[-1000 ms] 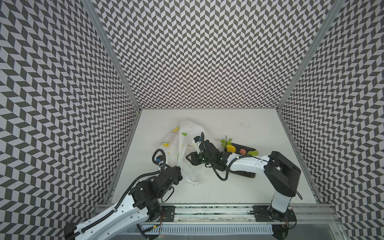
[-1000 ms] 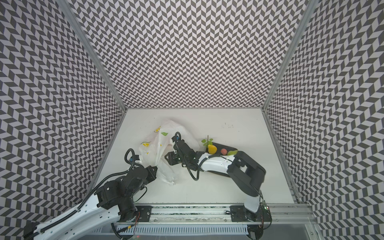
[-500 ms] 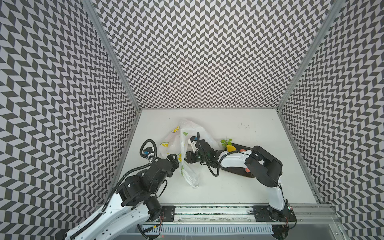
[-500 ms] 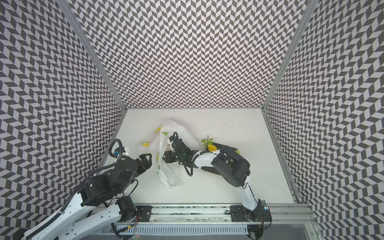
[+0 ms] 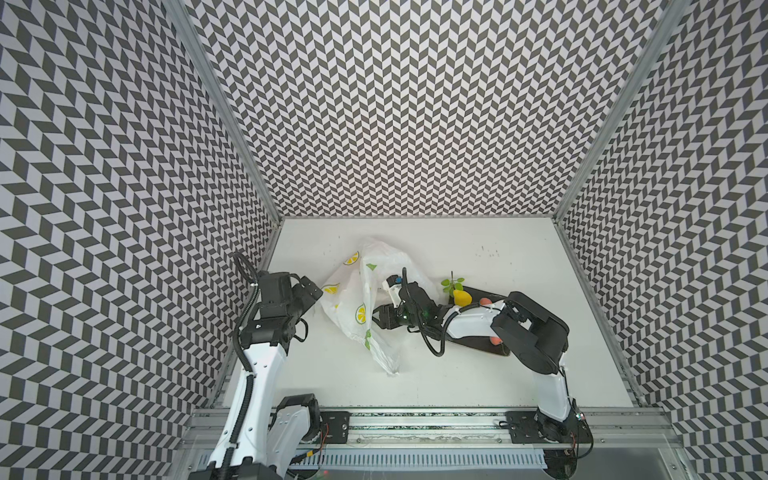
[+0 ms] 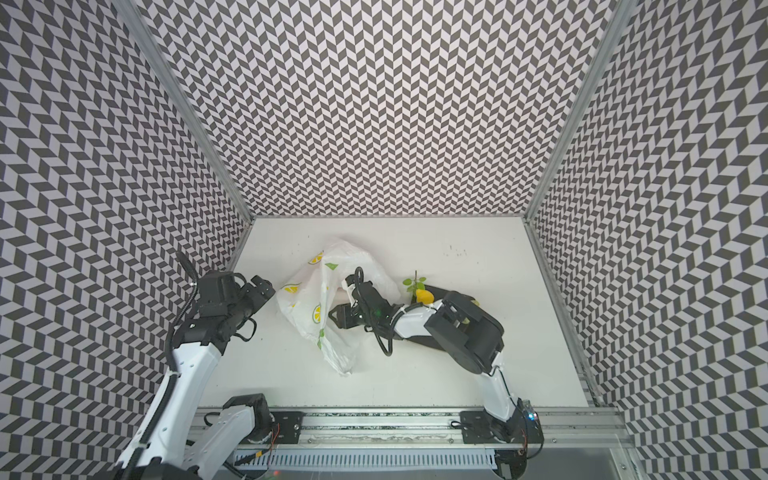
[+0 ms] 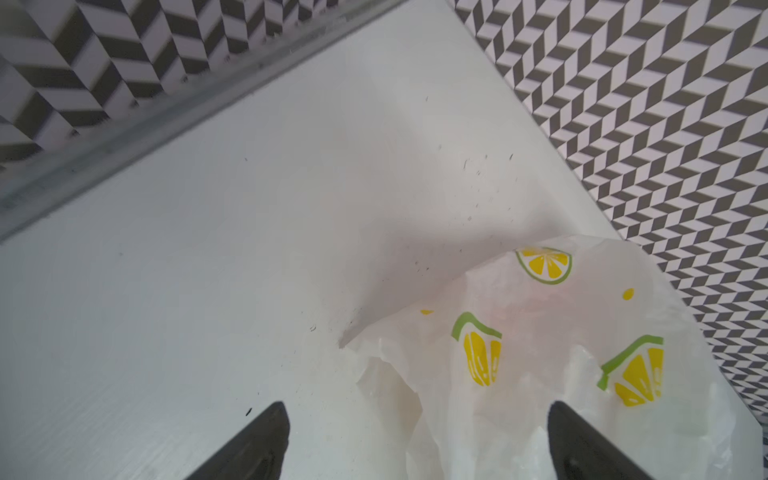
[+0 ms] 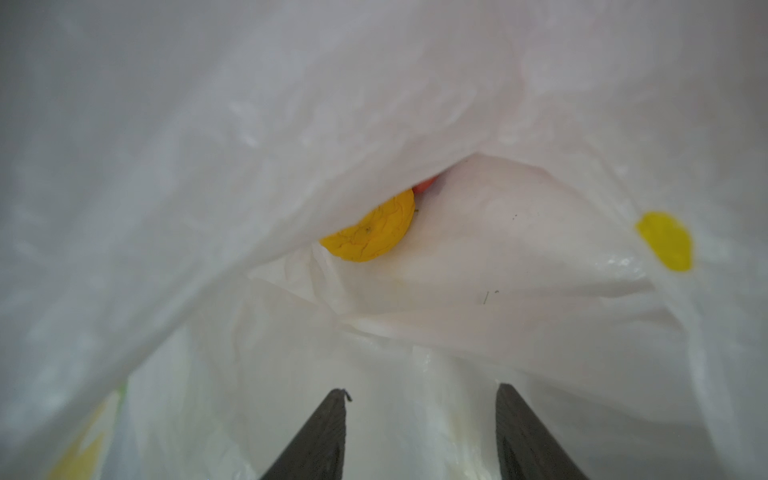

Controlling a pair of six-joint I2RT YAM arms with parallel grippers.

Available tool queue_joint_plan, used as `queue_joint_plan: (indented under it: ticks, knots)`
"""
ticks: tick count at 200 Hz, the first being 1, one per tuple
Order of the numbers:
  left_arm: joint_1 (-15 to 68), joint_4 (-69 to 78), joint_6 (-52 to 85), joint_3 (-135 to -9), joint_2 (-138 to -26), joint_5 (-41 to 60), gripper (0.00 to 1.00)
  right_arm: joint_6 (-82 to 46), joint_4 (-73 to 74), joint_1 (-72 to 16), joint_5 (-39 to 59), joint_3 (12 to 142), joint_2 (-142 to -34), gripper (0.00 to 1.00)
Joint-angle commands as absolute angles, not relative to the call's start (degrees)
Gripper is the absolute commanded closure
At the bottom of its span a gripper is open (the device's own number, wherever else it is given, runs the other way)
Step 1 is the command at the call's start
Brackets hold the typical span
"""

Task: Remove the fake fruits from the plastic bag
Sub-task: 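Regrasp the bag edge with the left gripper while the right gripper probes inside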

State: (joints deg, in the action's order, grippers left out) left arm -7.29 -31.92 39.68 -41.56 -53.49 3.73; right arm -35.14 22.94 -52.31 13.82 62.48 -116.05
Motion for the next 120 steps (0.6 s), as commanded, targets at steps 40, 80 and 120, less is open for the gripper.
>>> queue_joint_plan:
  ticks: [40, 80, 120]
  knots:
    - [-7.8, -17.6, 40.1, -36.1, -62.8, 21.8, 0.0, -35.2, 28.5, -52.2, 14.5, 60.8, -114.6, 0.43]
    - [-7.6, -14.4, 39.3, -33.8, -62.8, 23.7, 0.43, -34.2, 27.9, -52.2, 15.1, 61.0, -115.0, 0.43]
    - [-5.1, -17.8, 34.2, -38.3, -60.4, 23.3, 0.89, -33.8, 26.5, -51.8, 14.2, 60.6, -114.0, 0.43]
